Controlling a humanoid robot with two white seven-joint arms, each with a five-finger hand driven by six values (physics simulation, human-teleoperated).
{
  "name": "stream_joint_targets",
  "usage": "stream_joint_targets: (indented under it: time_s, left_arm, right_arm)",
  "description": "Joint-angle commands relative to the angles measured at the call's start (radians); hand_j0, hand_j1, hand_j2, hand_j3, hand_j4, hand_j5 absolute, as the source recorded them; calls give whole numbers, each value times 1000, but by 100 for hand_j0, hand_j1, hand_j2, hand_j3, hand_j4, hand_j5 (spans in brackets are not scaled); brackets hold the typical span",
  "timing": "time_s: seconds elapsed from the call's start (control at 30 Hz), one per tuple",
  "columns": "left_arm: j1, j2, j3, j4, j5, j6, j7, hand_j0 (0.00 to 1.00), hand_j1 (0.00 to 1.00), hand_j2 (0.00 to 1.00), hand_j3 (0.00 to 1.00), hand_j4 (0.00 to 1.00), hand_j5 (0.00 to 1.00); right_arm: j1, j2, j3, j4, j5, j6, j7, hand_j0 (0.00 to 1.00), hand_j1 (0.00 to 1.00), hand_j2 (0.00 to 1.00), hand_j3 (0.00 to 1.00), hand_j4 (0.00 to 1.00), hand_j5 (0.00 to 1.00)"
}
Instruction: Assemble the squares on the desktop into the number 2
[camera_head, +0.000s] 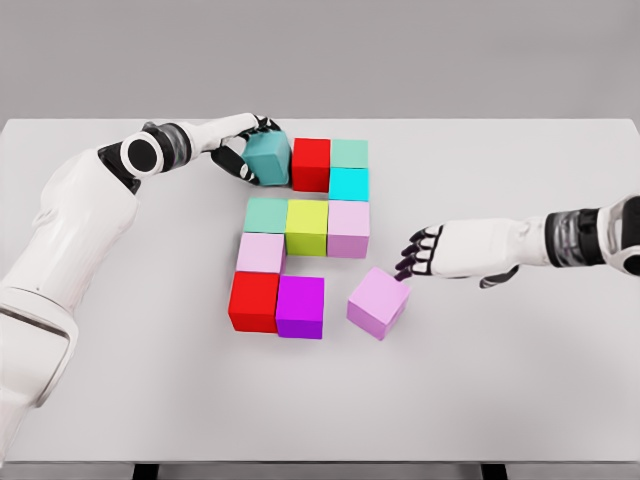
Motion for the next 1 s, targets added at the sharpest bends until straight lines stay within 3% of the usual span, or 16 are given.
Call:
stream_joint_targets:
  time_s: [0.0,0.53,0.63,0.73,0.77,0.8,0.87,0.97]
  left_arm:
    - [0,1,2,-1,7,-1,0,90,90,90,90,90,90]
    - [-3,20,4,-2,20,-13,-1,95,95,95,95,95,95]
    - [-18,129,4,-2,27,-174,-7,95,95,95,95,95,95]
    - [-25,215,2,5,108,-189,-9,100,100,100,100,100,100]
    - [-25,261,-34,5,104,-223,-10,100,100,100,100,100,100]
    - [-35,349,-184,-13,101,-318,-7,100,100,100,100,100,100]
    - [-60,440,-294,-90,101,-406,-3,100,100,100,100,100,100]
    - [-55,439,-305,-97,99,-406,-10,100,100,100,100,100,100]
  right_arm:
    - [-2,-1,0,-27,-4,2,0,100,100,100,100,100,100]
    - [-6,5,14,-72,-6,2,0,100,100,100,100,100,100]
    - [-6,10,14,-73,-6,2,0,100,100,100,100,100,100]
    - [-9,10,13,-78,-6,2,0,100,100,100,100,100,100]
    - [-11,10,11,-76,-7,2,0,100,100,100,100,100,100]
    - [-15,10,8,-73,-7,2,0,100,100,100,100,100,100]
    - [-32,5,0,-60,-13,2,0,100,100,100,100,100,100]
    - [-49,-6,-30,-29,-19,2,0,100,100,100,100,100,100]
